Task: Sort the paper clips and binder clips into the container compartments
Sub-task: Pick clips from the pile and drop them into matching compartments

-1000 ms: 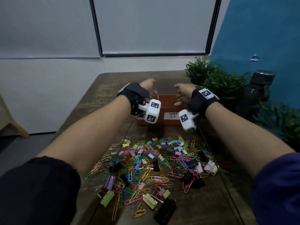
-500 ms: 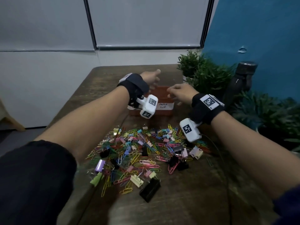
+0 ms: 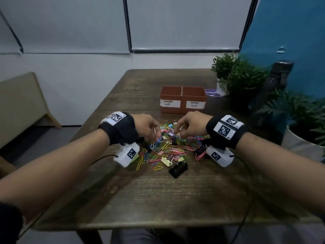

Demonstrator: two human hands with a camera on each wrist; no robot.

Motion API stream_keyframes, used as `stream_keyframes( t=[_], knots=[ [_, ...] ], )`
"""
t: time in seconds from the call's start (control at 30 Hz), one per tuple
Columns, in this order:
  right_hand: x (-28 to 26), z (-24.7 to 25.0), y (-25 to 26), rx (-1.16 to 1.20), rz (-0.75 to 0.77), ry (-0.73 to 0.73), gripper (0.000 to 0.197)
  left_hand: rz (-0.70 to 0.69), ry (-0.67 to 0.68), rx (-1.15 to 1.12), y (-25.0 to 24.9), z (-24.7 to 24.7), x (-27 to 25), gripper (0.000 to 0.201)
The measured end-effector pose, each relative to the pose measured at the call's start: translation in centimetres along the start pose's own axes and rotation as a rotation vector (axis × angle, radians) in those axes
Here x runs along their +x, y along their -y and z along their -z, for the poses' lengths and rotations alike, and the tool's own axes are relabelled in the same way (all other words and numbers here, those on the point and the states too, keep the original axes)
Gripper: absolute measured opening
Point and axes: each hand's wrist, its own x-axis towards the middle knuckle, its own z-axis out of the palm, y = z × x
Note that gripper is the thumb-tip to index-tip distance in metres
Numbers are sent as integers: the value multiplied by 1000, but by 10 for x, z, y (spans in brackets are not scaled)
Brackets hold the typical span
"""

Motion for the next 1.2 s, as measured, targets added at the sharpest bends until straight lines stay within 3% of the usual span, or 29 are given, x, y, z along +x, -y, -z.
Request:
stream_keyframes(
  t=[0.37, 0.53, 0.63, 0.73, 0.87, 1.07, 1.2],
  knots=[
    [16, -29, 20, -253, 47, 82, 51, 6, 39, -38, 24, -17, -12, 23],
    [18, -24, 10, -318, -23, 51, 44, 48, 82, 1, 33, -8, -8, 35],
    [23, -23, 12, -280, 50, -12, 39, -2, 10, 41, 30, -8, 0, 32],
    [27, -30, 22, -265, 167, 21, 40, -36, -64, 82, 23, -12, 12, 25],
    [31, -39, 27, -277, 179, 71, 41, -30, -35, 141, 21, -16, 22, 29],
    [30, -36, 23, -262, 199, 33, 19, -54, -80, 114, 29, -9, 22, 25],
    [29, -34, 23, -239, 193, 94, 35, -71, -179, 113, 35, -3, 22, 24]
  ],
)
